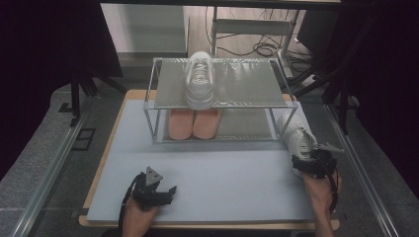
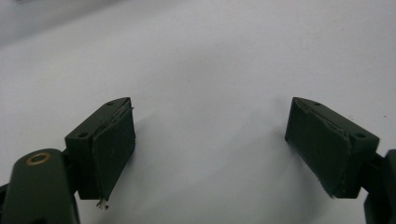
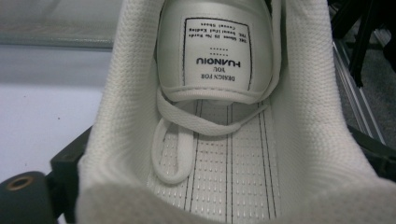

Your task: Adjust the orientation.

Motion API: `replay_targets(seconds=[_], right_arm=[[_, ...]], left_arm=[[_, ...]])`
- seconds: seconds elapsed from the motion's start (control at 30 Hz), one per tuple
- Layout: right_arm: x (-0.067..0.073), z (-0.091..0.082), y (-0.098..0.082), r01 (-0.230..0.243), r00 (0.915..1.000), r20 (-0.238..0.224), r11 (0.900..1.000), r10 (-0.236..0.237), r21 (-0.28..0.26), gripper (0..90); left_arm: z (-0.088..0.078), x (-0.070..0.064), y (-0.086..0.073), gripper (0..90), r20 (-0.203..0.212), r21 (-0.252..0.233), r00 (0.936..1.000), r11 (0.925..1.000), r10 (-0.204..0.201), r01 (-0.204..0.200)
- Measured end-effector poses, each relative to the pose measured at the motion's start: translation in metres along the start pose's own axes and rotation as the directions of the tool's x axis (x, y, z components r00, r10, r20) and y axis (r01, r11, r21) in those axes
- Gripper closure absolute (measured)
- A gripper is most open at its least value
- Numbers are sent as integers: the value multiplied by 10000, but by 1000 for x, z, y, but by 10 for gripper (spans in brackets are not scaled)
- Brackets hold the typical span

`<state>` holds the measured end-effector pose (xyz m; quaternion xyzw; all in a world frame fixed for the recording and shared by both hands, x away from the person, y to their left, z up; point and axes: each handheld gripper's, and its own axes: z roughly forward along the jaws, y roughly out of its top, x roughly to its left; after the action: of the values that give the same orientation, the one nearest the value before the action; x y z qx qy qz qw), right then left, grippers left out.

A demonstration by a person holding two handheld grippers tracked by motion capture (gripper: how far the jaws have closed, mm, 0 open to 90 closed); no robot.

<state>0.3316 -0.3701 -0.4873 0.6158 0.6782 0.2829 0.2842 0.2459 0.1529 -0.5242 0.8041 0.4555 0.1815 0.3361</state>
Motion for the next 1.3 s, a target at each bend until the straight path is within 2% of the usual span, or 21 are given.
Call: replay_targets(seconds=[0.13,0.33,0.77,1.0,1.3], right_arm=[[2,-1,4,64,10000,67,9996,-65,260,113],[1,-4,5,169,9998,52,9994,-170,316,140],[-5,-18,1,305,9995,-54,9995,-304,58,162],[-10,-31,-4,190,9998,-2,9998,-190,-76,167],[-16,-54,-16,284,9996,-65,9995,-285,-156,172]], left_arm=[[0,0,0,159,-7,0,10000,10000,1,-1],[0,0,0,159,4,2,10000,10000,-2,2],[0,0,0,159,-1,4,10000,10000,-7,7],[0,0,0,159,-1,4,10000,10000,-9,9],[0,0,0,159,1,7,10000,10000,-5,5]])
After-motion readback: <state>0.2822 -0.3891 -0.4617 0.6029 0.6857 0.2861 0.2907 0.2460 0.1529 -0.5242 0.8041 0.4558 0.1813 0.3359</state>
